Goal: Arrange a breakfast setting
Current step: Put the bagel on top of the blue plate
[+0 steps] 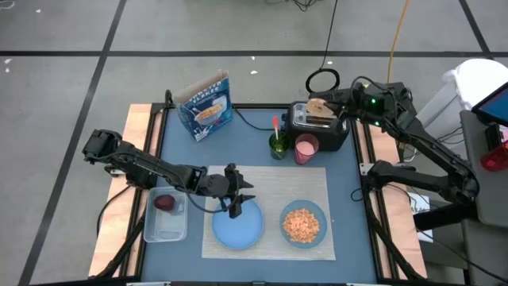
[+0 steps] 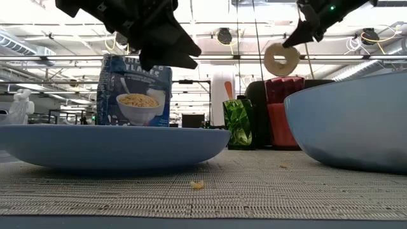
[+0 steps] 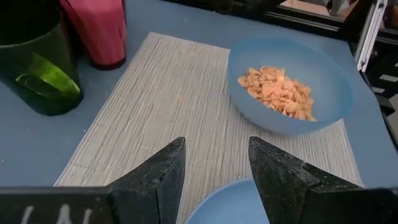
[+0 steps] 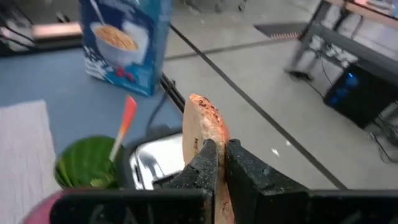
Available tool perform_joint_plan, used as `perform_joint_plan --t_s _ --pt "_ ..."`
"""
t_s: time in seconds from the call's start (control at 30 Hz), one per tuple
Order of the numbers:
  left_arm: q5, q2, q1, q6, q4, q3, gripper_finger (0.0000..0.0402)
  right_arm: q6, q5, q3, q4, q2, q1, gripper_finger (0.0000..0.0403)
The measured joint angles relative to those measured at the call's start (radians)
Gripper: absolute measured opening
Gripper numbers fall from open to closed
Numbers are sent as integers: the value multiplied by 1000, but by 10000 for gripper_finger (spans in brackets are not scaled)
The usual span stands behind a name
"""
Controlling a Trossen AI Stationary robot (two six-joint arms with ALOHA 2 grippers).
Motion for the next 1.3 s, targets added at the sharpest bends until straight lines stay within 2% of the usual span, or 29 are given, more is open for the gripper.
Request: perform_joint_plan --t_s 0.13,0.37,0.53,0.97,1.3 --pt "-4 0 1 0 12 0 182 44 -63 0 59 0 0 15" --pt "-76 0 11 14 48 0 182 147 -246 0 123 0 1 15" --pt "-78 0 43 39 100 0 182 213 -310 0 138 1 23 15" --pt "-78 0 128 45 214 0 182 291 -311 0 165 56 217 15" --pt "-78 0 156 44 286 0 182 307 -309 0 345 177 370 15"
